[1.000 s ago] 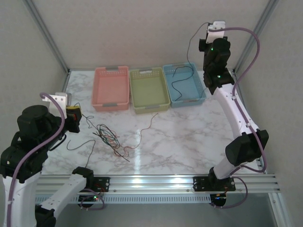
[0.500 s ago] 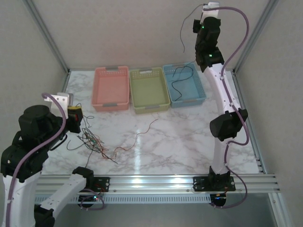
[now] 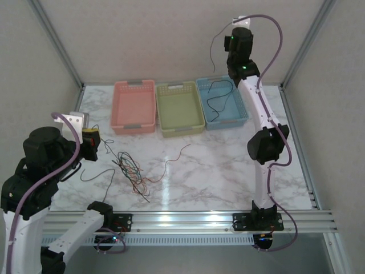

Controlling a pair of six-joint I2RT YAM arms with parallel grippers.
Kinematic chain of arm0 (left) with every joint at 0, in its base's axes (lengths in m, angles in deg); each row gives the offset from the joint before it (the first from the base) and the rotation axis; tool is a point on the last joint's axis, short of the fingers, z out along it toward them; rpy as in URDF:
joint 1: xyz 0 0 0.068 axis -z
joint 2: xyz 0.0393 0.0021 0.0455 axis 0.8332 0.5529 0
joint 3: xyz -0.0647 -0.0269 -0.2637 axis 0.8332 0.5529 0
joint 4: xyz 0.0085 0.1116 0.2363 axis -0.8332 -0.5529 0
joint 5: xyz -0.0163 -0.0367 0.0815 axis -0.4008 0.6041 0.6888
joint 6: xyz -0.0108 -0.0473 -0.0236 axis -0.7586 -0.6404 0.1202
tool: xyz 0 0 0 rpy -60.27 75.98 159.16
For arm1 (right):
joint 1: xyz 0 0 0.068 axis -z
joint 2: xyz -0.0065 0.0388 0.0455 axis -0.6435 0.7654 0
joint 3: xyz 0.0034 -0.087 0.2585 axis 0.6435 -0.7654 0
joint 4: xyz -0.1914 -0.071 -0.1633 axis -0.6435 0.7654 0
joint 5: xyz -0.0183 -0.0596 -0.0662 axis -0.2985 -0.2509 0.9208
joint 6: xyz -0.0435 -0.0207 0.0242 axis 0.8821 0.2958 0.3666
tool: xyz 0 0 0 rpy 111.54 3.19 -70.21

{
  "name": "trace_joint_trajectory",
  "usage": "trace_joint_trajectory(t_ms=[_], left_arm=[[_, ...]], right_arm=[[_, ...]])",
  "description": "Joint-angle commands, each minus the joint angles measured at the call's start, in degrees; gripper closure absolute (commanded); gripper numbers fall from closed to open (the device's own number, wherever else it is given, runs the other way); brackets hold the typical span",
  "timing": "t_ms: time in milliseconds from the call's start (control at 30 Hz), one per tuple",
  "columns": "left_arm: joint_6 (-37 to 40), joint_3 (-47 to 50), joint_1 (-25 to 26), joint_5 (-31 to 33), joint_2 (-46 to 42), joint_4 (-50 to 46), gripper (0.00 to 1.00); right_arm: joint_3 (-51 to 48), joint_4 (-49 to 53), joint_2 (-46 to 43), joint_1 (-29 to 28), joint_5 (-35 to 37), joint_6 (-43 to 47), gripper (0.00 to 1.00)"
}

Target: Untangle the cables

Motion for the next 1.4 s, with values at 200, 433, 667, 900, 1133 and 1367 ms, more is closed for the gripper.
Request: trace_joint_trajectory(t_ms=[200,433,667,900,1133,1367], left_arm=[[1.3,1.3,0.7,1.4,-1.4,1.3,1.0],[1.2,0.7,0.7,0.8,-1.5,1.0,1.0],[0.4,-0.3,0.8,-1.4,0.1,1.5,1.0],[-0.6,-1.0,0.7,-5.2,2.8,2.2,1.0],[-1.5,-1.1,0.7,-8.0,4.9,3.6,1.0],[-2.1,0.0,0.7,-11.5,6.3,5.5,1.0]], right_arm=[[-9.8,9.3,-1.6,-0.7,-1.1,-6.5,1.0],[-24.2,10.5,-4.2,-0.7,-1.3,-15.1,0.99],[-23.7,18.2,-1.7,-0.6,-0.3,-17.2,0.76],[-18.0,24.8,-0.8,-0.4,-4.8,-18.2,0.41],[-13.9,29.8,-2.7,-0.8,-12.4,-17.9,0.37],[-21.1,26.9,-13.0,-5.1,-22.1,-13.7,0.38]])
